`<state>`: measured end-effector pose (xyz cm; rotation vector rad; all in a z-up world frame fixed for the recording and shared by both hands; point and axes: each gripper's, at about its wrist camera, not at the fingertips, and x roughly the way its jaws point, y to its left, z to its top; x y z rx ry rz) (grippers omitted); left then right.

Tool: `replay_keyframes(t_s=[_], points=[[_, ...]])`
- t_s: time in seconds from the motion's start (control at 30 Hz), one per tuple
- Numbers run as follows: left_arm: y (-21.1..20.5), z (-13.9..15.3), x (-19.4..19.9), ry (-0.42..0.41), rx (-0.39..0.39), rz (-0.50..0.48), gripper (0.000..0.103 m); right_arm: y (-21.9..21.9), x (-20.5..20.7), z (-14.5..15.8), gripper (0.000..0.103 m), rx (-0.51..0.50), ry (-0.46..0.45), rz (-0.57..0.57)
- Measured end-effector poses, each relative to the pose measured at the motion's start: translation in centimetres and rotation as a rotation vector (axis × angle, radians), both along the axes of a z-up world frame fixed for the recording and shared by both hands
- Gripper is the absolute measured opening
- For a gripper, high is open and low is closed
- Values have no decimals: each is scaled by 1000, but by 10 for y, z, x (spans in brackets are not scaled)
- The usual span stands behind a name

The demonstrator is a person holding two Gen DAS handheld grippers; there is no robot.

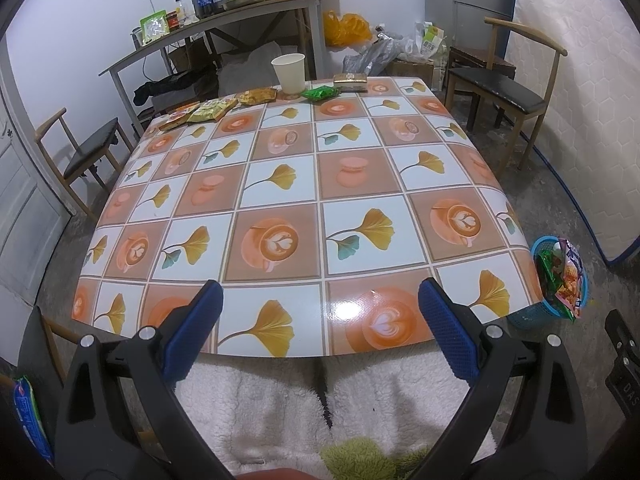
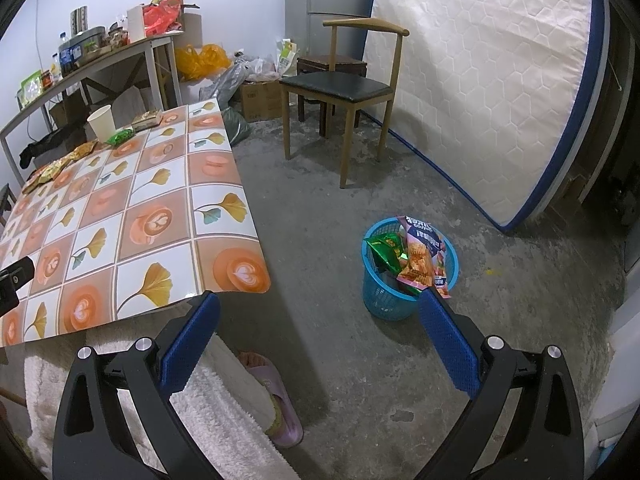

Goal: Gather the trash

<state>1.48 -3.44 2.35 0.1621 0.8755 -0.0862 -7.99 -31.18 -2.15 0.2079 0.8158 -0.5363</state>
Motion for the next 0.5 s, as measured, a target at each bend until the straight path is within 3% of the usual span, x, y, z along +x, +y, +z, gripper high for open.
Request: replay_keyframes(t_s=[0.5], points=[[0,0,-1,0,0,1,94,2,0,1,96,0,0,-2]])
